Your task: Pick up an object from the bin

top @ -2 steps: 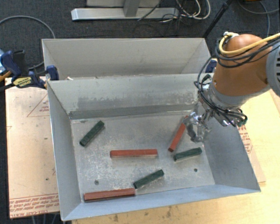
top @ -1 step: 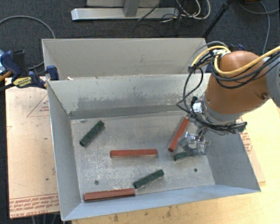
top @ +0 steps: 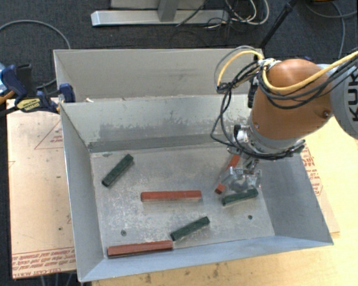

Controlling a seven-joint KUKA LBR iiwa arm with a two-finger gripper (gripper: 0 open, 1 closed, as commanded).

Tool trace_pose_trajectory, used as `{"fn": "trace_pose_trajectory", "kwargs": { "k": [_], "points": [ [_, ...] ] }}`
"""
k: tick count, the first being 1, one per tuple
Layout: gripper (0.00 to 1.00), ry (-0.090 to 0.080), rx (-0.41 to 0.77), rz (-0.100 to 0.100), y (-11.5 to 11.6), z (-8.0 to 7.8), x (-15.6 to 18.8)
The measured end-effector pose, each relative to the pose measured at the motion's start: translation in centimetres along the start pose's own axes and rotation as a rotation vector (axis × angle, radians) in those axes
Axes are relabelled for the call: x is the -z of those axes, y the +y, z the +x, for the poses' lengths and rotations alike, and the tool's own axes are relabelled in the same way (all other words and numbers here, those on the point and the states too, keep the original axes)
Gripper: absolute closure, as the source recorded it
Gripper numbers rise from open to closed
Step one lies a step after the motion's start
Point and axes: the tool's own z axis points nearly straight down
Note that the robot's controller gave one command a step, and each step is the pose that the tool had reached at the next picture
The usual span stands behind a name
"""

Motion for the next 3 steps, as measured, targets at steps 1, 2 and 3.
{"fn": "trace_pose_trajectory", "kwargs": {
  "k": [1,2,3],
  "points": [
    [0.00,0.001,-0.003,-0.002,0.0,0.1,0.0],
    [0.00,0.002,0.069,-0.010,2.7,-3.6,-11.7],
    [0.00,-0.004,-0.099,0.001,3.2,-12.8,-9.3]
  ]
}}
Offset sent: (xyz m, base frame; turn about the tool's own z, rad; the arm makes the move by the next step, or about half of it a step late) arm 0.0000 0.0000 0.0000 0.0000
